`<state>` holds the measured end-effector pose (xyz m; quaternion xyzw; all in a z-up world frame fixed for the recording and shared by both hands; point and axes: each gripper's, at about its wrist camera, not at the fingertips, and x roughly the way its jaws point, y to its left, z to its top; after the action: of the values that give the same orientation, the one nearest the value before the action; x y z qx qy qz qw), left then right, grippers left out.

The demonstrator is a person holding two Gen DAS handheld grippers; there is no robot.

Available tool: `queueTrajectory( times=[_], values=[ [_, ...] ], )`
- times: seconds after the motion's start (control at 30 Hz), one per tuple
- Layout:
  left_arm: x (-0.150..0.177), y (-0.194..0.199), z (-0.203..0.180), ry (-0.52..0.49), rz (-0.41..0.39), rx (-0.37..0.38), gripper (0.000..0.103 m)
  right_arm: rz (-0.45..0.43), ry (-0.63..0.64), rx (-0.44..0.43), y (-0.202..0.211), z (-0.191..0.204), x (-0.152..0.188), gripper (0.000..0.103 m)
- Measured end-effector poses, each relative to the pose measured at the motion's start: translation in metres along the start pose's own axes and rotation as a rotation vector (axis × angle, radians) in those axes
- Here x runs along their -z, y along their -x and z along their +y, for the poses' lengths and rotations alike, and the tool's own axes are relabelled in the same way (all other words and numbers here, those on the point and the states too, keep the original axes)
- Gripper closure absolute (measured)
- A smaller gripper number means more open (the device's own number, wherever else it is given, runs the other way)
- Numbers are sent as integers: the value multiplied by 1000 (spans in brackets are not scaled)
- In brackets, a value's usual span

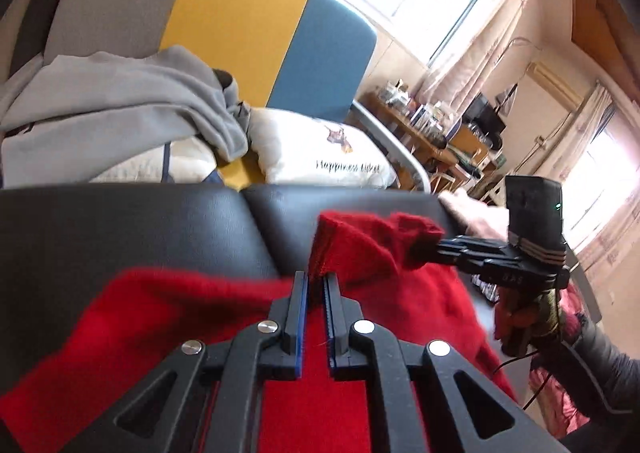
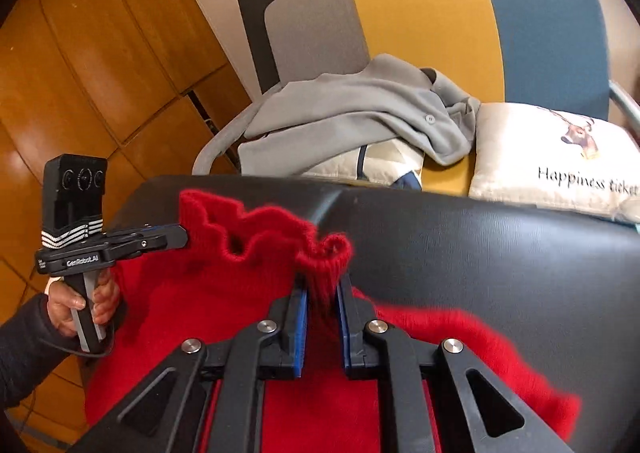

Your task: Fold clothes

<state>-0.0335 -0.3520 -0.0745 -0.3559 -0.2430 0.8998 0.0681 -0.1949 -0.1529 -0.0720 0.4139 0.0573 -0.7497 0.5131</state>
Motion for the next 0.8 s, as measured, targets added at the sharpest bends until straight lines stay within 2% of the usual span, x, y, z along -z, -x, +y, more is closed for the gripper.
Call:
queueTrajectory(
  times=[0.3,0.43,0.47,0.5,0.53,0.57,0.63,0.7,0.8],
  values=[
    [57,3,1,16,55,-57,97,30,-18,59,7,8,61,90],
    [65,9,14,166,50,51,95,65,-35,62,7,10,76,88],
    [67,10,17,204,49,78,90,66,-52,43,9,9,79,87],
    [69,12,21,242,47,106,81,63,-77,23,12,7,81,87],
    [70,13,24,284,42,137,78,59,-109,-3,16,6,84,81],
    [70,16,30,341,23,183,75,48,-153,-37,20,2,85,67],
    [69,18,37,429,-11,240,62,13,-251,-112,27,-6,86,49],
    [64,15,38,464,-24,261,57,-20,-332,-175,30,-13,83,48],
    [58,2,36,480,-4,220,56,-33,-411,-197,19,-23,76,48]
  ],
)
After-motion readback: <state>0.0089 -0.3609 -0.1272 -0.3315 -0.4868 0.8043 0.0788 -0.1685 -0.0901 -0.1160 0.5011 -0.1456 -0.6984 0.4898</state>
